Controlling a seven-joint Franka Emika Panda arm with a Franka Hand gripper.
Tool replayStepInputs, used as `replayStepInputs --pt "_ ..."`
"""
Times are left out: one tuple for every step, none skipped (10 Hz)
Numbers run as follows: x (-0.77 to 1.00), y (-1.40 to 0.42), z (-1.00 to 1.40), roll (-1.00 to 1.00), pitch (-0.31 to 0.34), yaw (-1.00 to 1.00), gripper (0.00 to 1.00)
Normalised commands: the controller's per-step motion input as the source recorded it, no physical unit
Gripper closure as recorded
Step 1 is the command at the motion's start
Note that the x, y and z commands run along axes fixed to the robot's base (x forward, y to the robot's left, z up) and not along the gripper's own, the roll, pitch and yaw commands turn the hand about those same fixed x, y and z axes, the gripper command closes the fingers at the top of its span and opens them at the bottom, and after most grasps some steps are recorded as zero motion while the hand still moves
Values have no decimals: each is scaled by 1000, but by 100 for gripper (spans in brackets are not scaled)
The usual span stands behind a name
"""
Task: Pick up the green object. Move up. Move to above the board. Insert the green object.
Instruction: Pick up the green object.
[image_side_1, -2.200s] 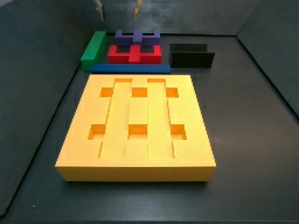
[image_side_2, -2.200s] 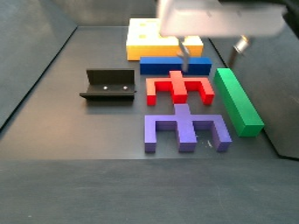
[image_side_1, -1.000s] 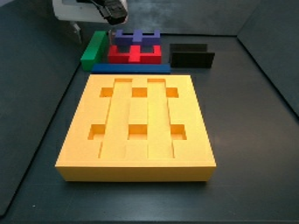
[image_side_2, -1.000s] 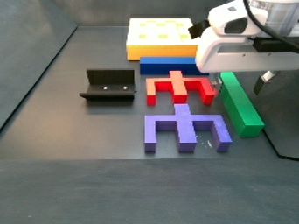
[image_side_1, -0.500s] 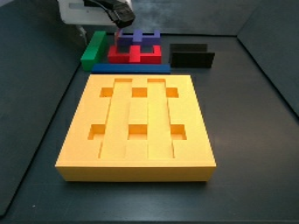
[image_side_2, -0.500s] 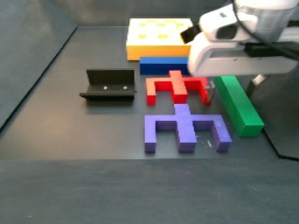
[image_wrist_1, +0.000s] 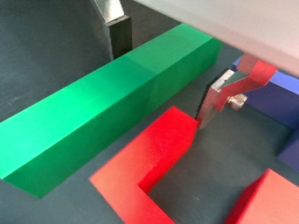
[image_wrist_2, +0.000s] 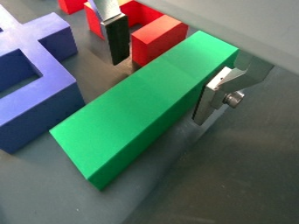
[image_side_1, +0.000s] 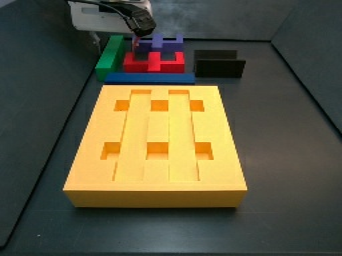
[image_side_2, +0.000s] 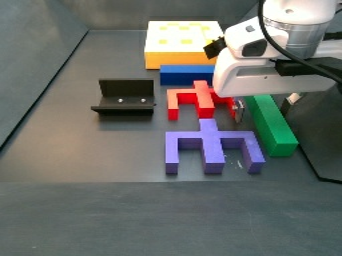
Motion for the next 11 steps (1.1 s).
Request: replayStepInputs --pt "46 0 -180 59 51 0 0" --pt "-29 46 -200 67 37 0 0" --pt "-69 0 -209 66 27 0 0" --pt "-66 0 -183 54 33 -34 0" --pt "-26 0 -77 13 14 -103 0" --pt "-51 0 0 0 0 -63 0" --pt "-169 0 0 0 0 -3 0" --pt "-154 -6 0 13 0 0 0" --pt "-226 -6 -46 29 0 -3 0" --pt "-137 -80 -37 31 0 0 0" --pt "-34 0 0 20 0 0 0"
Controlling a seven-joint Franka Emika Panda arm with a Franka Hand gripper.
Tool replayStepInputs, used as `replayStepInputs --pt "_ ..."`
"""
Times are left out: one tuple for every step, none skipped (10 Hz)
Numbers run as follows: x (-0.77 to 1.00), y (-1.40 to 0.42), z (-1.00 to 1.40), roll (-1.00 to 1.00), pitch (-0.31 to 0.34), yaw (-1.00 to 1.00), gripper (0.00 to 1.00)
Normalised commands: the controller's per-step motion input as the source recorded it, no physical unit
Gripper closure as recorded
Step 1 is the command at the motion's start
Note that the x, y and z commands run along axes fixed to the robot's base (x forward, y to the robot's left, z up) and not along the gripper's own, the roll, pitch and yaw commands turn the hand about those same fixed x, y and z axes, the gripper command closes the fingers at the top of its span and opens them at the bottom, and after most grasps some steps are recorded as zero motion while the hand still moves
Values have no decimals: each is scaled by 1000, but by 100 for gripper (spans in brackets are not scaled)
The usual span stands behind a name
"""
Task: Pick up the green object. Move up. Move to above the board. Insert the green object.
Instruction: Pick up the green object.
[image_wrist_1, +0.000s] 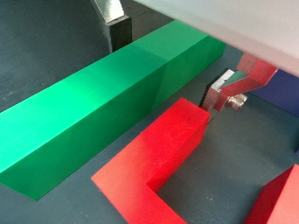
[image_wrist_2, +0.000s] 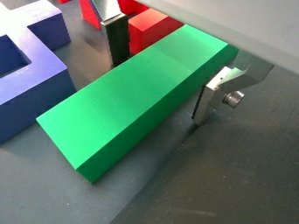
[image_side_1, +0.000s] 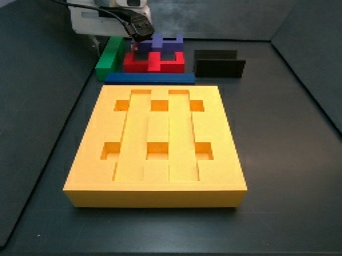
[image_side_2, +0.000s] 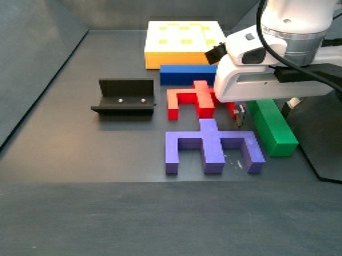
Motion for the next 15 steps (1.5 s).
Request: replayStepInputs --pt "0 0 0 0 0 0 0" --pt "0 0 0 0 0 0 100" --pt "0 0 0 0 0 0 100" --pt "0 0 0 0 0 0 100" --pt "0 0 0 0 0 0 100" --pt "0 0 0 0 0 0 100" --pt "0 0 0 0 0 0 100" --pt "0 0 0 0 0 0 100" --pt "0 0 0 0 0 0 100" --pt "0 0 0 0 0 0 100" --pt "0 0 0 0 0 0 100" --pt "0 0 0 0 0 0 100" --pt "0 0 0 0 0 0 100" --pt "0 0 0 0 0 0 100" --pt "0 0 0 0 0 0 100"
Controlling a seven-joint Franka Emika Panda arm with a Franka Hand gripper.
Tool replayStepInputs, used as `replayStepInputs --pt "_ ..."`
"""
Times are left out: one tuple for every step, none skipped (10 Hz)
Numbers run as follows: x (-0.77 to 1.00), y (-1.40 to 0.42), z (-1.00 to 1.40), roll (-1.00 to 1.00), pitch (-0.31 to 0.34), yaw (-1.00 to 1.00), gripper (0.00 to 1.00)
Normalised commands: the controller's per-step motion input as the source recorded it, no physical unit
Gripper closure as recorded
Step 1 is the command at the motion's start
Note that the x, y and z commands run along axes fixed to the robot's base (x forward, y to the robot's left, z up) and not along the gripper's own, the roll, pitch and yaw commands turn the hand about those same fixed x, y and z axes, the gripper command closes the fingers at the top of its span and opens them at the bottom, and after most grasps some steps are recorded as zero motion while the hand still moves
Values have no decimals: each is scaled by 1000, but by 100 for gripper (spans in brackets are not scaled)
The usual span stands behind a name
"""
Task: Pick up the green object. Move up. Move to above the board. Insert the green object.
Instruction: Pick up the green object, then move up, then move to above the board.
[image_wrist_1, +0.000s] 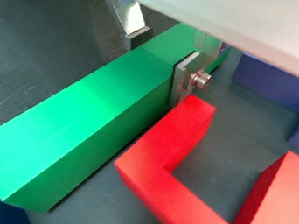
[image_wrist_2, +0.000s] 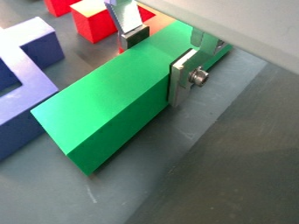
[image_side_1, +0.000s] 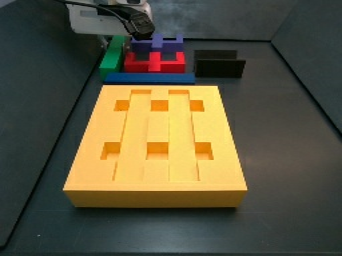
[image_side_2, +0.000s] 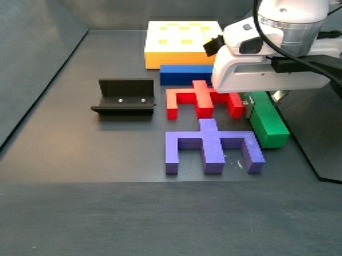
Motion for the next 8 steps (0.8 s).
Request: replayStepInputs --pt "0 0 0 0 0 0 100" --pt "0 0 0 0 0 0 100" --pt "0 0 833 0 0 0 100" --pt "26 27 831 5 -5 -24 100" --pt "-17 28 587 9 39 -28 100" --pt "1 34 300 30 27 -22 100" --pt "0 0 1400 0 0 0 100" --pt "-24 -7 1400 -10 30 5 100"
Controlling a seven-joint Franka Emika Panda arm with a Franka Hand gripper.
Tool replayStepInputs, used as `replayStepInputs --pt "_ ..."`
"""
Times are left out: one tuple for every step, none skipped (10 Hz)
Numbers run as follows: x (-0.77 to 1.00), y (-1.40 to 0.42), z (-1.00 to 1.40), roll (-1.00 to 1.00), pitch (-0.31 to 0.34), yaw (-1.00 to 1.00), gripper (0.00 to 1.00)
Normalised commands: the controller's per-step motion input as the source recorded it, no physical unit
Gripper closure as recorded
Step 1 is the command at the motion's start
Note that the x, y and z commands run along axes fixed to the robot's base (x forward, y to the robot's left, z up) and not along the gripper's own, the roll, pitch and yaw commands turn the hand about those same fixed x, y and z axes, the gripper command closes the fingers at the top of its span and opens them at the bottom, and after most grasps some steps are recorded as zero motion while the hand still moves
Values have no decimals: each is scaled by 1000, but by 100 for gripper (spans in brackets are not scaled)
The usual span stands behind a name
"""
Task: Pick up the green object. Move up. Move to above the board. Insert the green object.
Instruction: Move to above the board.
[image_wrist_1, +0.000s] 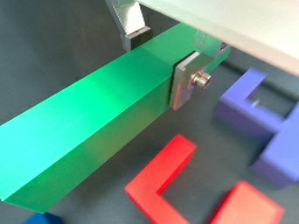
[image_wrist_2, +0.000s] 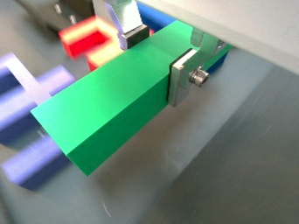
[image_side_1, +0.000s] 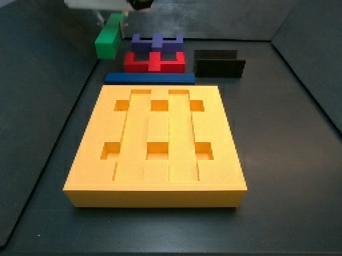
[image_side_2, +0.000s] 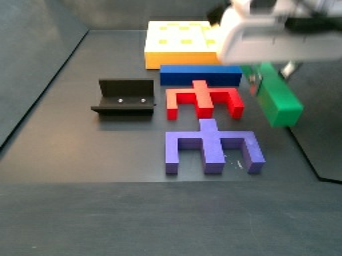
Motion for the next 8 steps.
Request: replayStepInputs --pt "-49 -6 1400 9 34 2 100" --pt "-23 1 1400 35 17 3 100" --pt "4 -2 1400 7 47 6 100" --pt "6 4 1400 -5 78 2 100" --pt "6 -3 1400 3 73 -1 100" --pt "15 -1 673 5 62 3 100" --pt "20 0 295 4 60 2 100" --pt "714 -1400 165 112 85 -240 100"
